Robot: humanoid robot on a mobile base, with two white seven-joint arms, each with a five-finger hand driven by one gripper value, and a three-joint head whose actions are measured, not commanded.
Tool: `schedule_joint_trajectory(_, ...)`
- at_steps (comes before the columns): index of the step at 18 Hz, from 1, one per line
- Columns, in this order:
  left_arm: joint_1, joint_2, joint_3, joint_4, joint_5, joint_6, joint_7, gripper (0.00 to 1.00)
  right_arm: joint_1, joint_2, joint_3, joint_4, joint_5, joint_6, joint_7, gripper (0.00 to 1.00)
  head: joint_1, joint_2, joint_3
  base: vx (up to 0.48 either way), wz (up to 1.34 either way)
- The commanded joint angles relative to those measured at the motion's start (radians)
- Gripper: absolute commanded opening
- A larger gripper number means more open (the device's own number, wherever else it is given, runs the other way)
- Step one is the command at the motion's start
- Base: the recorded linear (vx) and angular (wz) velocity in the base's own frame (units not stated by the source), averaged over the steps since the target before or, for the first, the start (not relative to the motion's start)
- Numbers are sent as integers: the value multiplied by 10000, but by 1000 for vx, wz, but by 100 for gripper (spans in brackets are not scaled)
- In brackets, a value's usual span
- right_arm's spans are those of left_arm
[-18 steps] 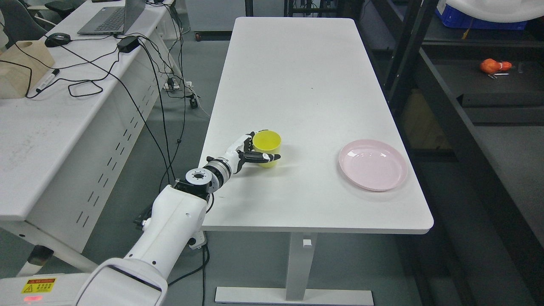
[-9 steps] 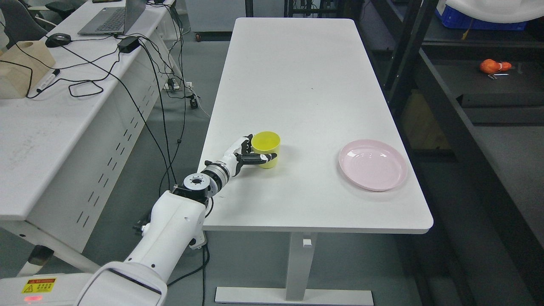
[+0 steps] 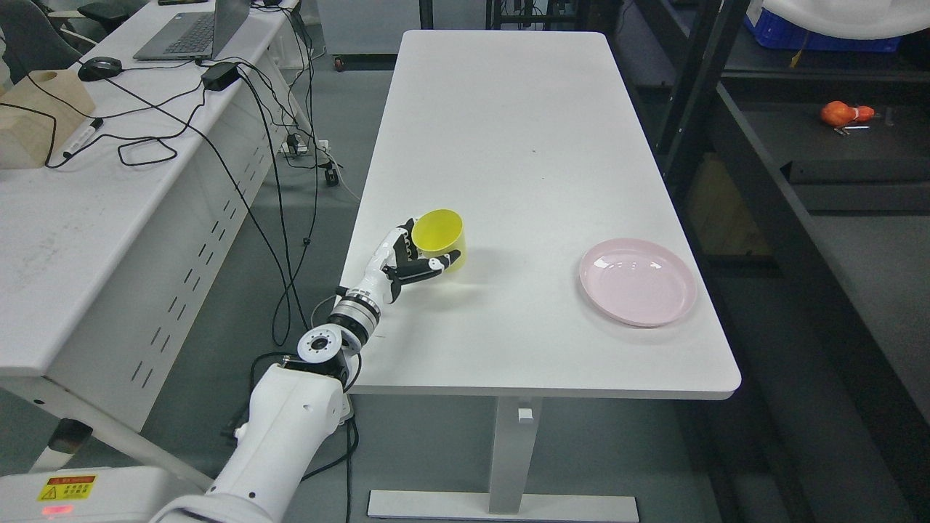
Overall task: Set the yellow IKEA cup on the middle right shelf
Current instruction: 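Lift the yellow cup off the table with the left hand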
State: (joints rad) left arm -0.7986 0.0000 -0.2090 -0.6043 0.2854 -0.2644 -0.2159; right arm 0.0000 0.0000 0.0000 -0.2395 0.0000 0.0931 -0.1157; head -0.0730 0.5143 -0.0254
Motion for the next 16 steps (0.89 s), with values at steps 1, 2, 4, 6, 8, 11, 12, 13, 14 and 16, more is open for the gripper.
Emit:
schedule_joint_trajectory(1,2643,175,1599,-5806,-1,-25,-4,0,138,-175,169,2,-245,5,-8,99,0,0,0,0,0)
schedule_joint_trajectory(2,2997,175,1599,-6437,-1,-25,-4,0,138,-175,169,2,-245,5,-8,99,0,0,0,0,0)
schedule_joint_trajectory(4,3565,175,1675,-7603,-1,-10,-4,0,138,-175,169,-14,-245,5,-8,99,0,0,0,0,0)
schedule_joint_trajectory(6,3691,175,1829,-8159,14,21,-4,0,138,-175,169,2,-245,5,-8,99,0,0,0,0,0)
schedule_joint_trajectory(8,3706,175,2043,-8711,-1,97,-4,0,138,-175,169,2,-245,5,-8,99,0,0,0,0,0)
schedule_joint_trajectory(11,3798,175,2197,-9464,-1,634,11,0,138,-175,169,2,-245,5,-8,99,0,0,0,0,0)
schedule_joint_trajectory(12,3829,175,2228,-9496,-1,665,11,0,138,-175,169,2,-245,5,-8,99,0,0,0,0,0)
schedule_joint_trajectory(13,3844,175,2259,-9496,-1,665,11,0,138,-175,169,2,-245,5,-8,99,0,0,0,0,0)
schedule_joint_trajectory(14,3890,175,2365,-9496,-1,681,11,0,138,-175,169,2,-245,5,-8,99,0,0,0,0,0)
schedule_joint_trajectory(16,3997,175,2473,-9496,-1,727,11,0,138,-175,169,2,-245,5,-8,99,0,0,0,0,0)
